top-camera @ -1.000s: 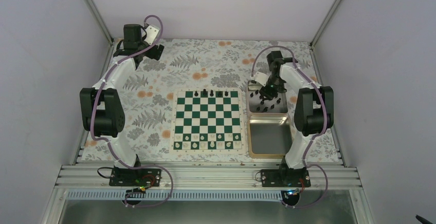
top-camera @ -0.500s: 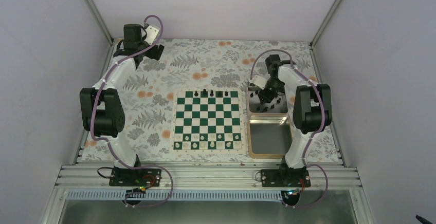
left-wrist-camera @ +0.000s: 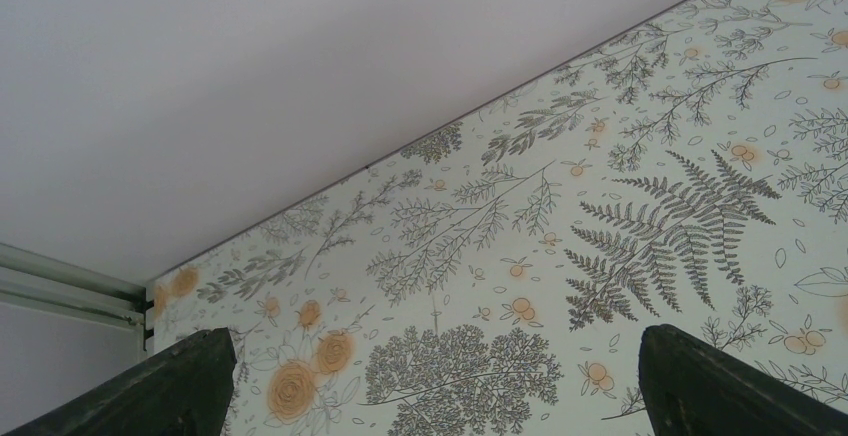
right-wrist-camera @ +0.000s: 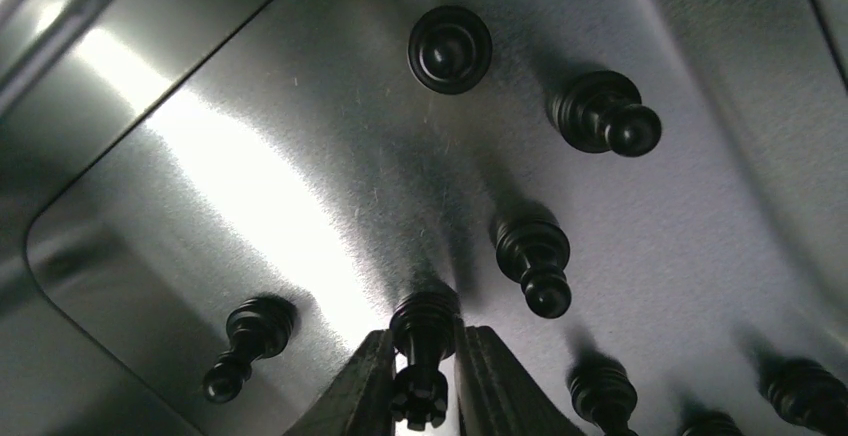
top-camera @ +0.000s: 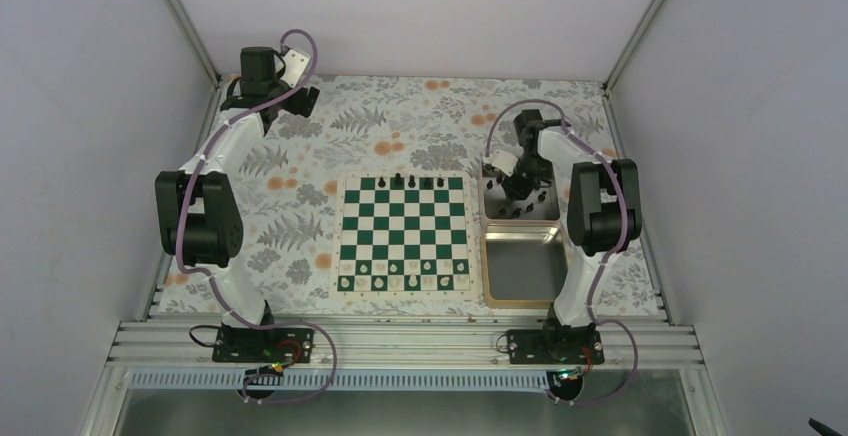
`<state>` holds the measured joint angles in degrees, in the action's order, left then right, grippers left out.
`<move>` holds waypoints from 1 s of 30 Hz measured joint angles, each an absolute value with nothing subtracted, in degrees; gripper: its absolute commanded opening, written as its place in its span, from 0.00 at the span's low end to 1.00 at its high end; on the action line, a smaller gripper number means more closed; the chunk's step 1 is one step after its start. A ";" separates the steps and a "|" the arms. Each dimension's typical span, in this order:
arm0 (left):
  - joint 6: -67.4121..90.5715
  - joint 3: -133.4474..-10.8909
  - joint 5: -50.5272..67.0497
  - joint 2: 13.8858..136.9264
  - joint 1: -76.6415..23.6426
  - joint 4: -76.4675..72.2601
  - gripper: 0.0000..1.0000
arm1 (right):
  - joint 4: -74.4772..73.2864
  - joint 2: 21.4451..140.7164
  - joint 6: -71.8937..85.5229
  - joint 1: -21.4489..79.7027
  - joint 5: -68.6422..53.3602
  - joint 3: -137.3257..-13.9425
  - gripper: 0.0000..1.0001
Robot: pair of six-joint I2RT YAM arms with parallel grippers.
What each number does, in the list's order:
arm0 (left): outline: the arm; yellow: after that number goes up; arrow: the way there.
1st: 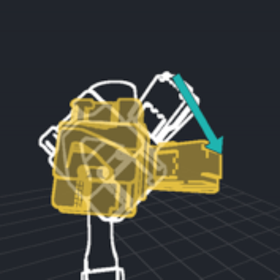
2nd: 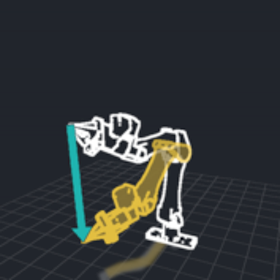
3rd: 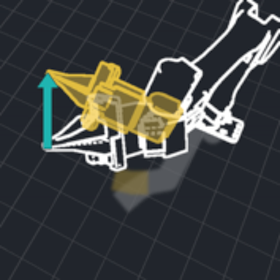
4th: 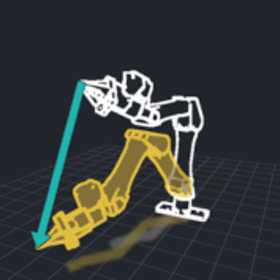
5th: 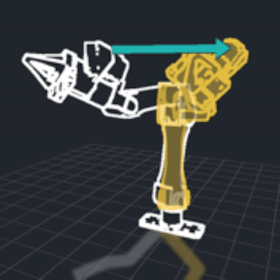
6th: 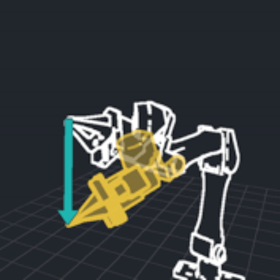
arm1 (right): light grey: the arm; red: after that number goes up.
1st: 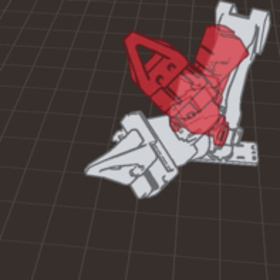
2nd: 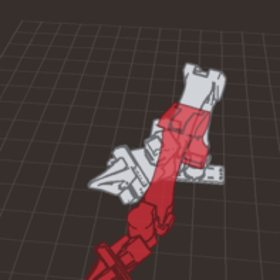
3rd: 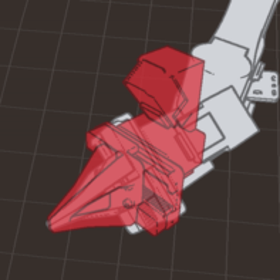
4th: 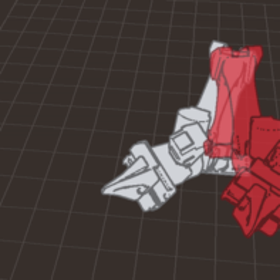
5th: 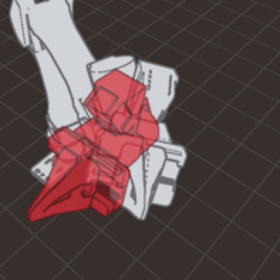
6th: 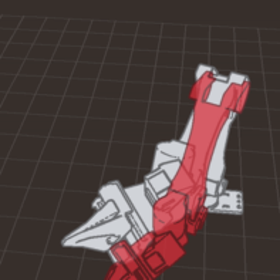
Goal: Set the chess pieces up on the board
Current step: Pick up the chess piece from the storage box, then place the chess piece on the chessboard.
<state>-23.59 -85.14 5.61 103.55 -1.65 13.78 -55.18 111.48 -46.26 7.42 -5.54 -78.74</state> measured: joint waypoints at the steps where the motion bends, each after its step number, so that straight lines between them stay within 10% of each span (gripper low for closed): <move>1: -23.57 -85.14 5.61 103.55 -1.65 13.80 1.00 | -55.07 111.48 -46.22 7.42 -5.56 -78.74 0.15; 30: -23.59 -84.99 5.61 102.61 -1.65 13.78 1.00 | -64.07 117.12 -46.44 22.55 -4.03 -106.78 0.12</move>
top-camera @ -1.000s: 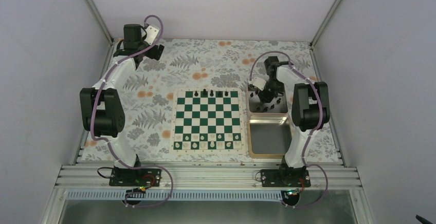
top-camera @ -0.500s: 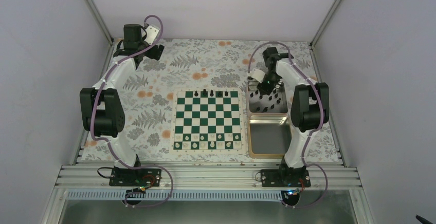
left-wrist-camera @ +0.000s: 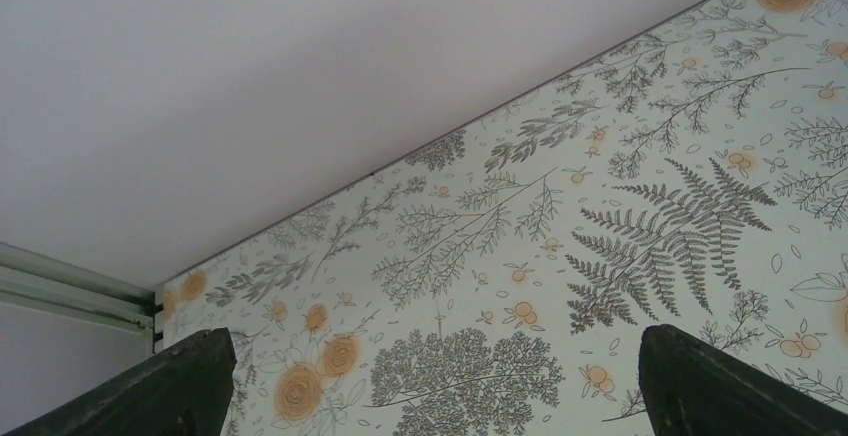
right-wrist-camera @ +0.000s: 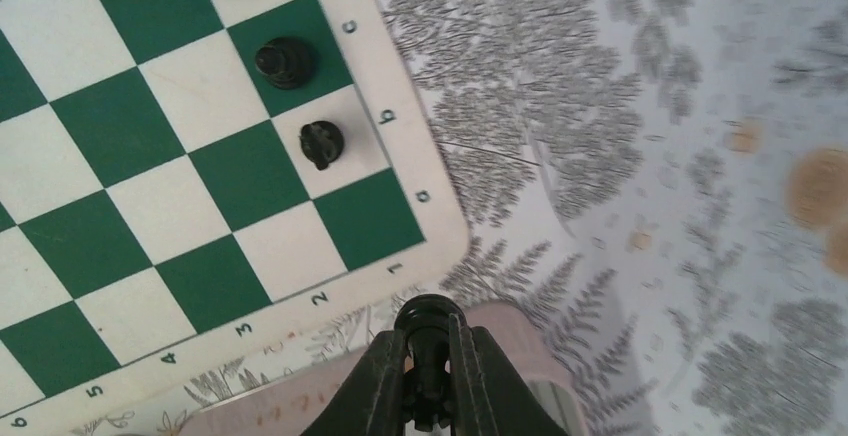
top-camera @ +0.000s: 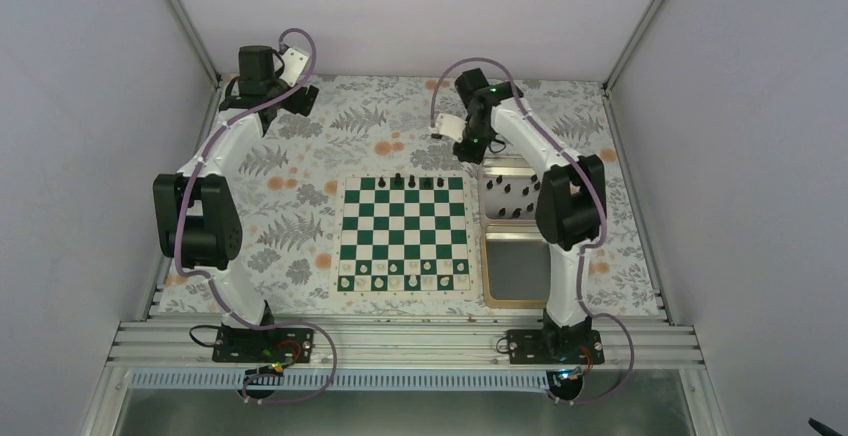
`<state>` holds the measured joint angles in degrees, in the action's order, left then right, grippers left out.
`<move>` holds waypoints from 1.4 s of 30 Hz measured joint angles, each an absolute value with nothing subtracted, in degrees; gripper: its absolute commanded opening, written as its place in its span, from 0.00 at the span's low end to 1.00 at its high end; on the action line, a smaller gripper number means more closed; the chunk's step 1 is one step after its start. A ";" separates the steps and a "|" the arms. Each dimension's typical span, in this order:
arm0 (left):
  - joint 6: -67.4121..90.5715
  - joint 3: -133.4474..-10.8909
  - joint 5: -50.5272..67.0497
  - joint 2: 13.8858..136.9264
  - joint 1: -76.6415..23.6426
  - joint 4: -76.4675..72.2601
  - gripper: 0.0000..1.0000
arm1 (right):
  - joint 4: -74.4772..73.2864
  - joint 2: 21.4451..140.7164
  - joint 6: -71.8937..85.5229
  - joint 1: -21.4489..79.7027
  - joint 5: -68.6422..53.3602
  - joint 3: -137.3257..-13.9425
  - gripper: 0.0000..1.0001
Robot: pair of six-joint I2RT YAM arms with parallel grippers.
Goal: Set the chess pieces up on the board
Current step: Place the chess piece on the chessboard.
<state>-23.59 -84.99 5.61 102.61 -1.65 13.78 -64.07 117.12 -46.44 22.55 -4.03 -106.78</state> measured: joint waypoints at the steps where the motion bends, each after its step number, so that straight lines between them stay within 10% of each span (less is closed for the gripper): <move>1: -23.59 -84.95 5.61 102.56 -1.65 13.78 1.00 | -64.05 118.08 -46.48 22.94 -4.16 -106.80 0.11; 42: -23.62 -83.09 5.96 101.82 -1.65 12.47 1.00 | -62.30 128.81 -47.20 23.68 -8.14 -104.31 0.13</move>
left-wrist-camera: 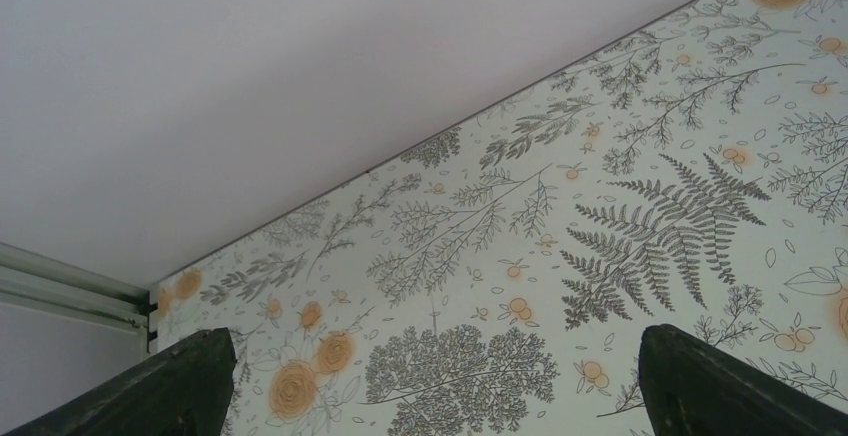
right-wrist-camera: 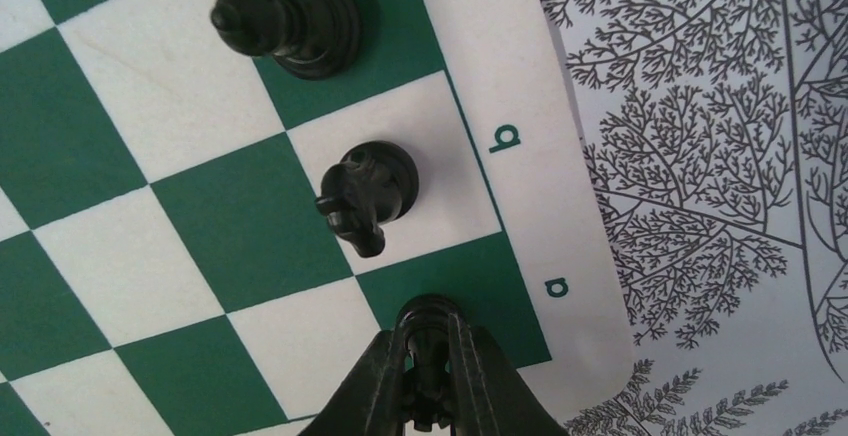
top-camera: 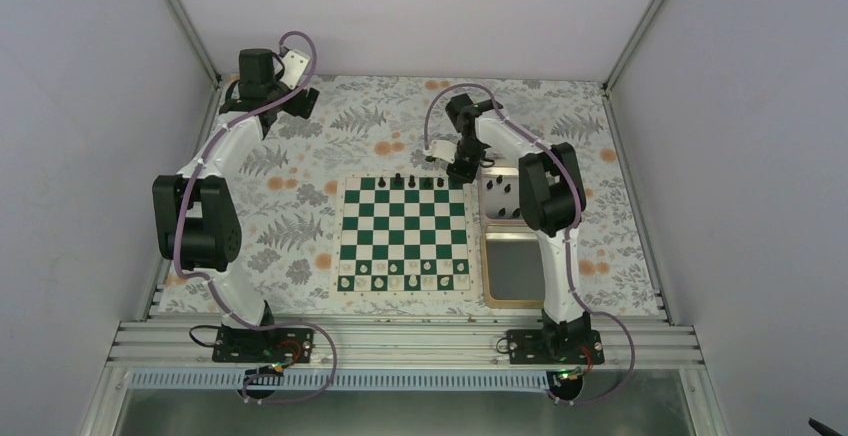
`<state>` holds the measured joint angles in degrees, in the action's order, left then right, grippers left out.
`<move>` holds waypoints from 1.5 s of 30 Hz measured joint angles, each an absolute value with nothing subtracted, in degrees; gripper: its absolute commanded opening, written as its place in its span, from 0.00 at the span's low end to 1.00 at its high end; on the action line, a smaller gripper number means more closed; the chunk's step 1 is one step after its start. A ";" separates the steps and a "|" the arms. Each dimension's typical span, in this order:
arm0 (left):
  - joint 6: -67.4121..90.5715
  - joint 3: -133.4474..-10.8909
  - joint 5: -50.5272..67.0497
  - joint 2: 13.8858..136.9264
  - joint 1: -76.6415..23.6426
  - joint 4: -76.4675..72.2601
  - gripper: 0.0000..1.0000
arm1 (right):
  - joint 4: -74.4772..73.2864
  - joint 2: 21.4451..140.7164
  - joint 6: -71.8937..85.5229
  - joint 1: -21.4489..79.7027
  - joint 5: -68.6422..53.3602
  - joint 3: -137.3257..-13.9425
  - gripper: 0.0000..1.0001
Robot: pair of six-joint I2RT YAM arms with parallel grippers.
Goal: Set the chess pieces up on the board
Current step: Place the chess piece on the chessboard, then pick up the chess piece from the storage box.
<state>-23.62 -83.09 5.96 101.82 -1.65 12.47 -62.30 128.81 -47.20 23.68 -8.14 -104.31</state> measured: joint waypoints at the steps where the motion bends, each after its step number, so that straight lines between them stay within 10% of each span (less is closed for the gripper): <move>1: -23.59 -83.09 5.96 101.82 -1.65 12.49 1.00 | -62.30 128.81 -47.18 23.68 -8.10 -104.31 0.14; 14: -23.59 -83.09 6.09 101.82 -1.65 12.45 1.00 | -60.86 128.64 -47.13 23.68 -7.64 -104.29 0.35; 45: -23.77 -84.09 5.61 103.50 -1.65 13.13 1.00 | -60.99 106.37 -48.03 0.40 -6.46 -86.87 0.42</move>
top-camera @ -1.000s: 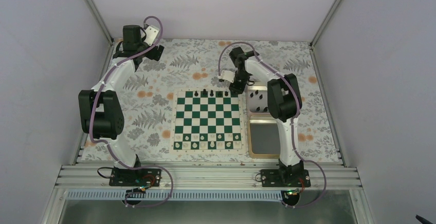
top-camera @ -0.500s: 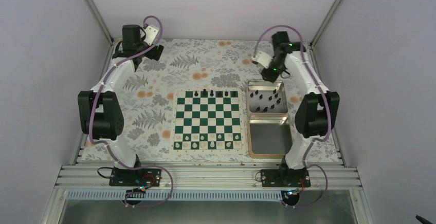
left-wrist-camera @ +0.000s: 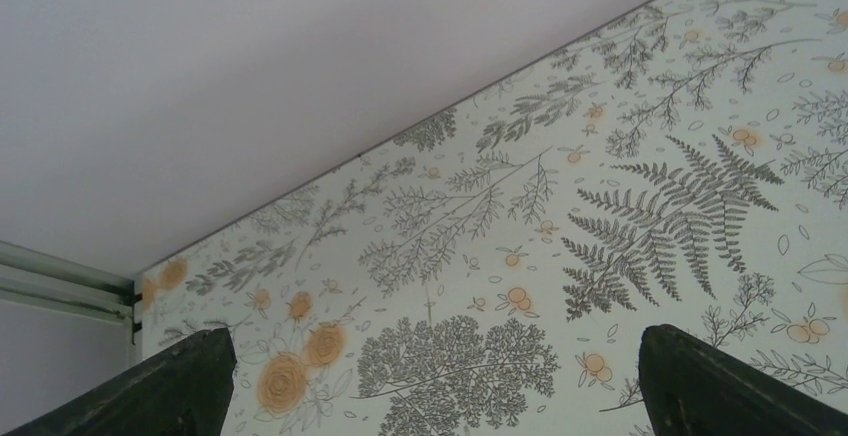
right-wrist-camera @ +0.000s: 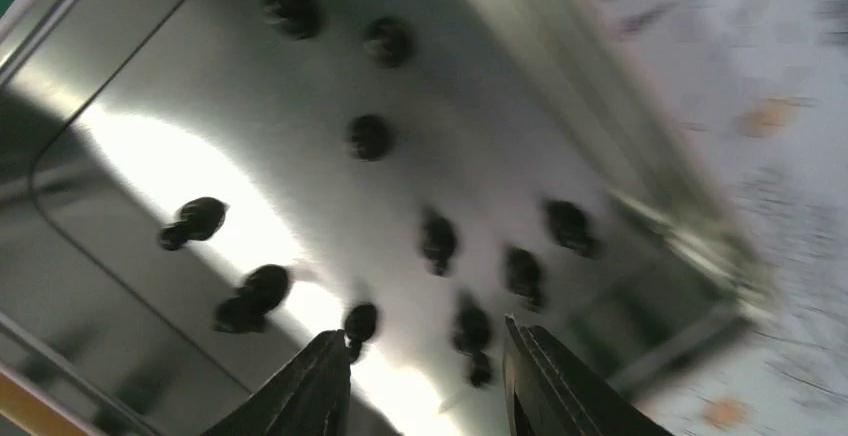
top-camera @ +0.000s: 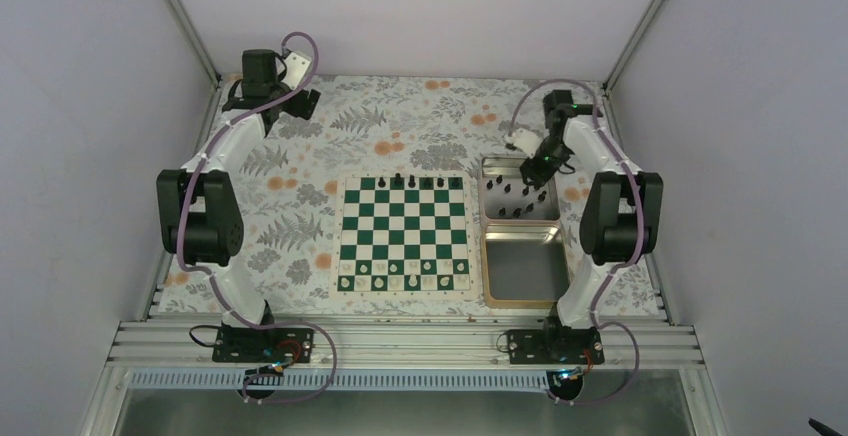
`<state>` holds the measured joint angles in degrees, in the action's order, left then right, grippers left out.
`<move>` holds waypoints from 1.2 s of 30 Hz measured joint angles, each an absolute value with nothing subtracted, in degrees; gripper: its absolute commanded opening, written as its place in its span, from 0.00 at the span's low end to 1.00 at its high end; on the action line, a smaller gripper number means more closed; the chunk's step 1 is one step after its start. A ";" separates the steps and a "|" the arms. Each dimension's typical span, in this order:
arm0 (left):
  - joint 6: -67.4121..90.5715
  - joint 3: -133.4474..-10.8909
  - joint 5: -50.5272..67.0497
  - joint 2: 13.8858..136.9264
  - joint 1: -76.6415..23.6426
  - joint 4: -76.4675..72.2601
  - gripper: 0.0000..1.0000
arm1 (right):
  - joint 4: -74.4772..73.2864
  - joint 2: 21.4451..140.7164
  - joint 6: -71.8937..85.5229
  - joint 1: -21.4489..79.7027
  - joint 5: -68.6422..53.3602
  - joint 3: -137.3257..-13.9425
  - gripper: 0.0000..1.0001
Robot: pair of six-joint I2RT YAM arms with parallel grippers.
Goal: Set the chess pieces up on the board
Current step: Pick up the chess piece from the storage box.
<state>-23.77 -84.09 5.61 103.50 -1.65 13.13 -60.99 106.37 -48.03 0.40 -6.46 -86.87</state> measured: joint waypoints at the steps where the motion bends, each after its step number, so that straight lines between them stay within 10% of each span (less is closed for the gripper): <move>1: -23.77 -84.31 5.58 103.90 -1.65 13.32 1.00 | -60.69 106.37 -47.92 1.54 -6.00 -85.30 0.42; 36: -23.75 -84.75 6.28 105.38 -1.67 14.98 1.00 | -55.88 102.83 -50.54 6.61 -4.01 -70.35 0.36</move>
<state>-23.75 -84.75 6.28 105.38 -1.67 14.98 -55.88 102.83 -50.54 6.61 -4.01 -70.35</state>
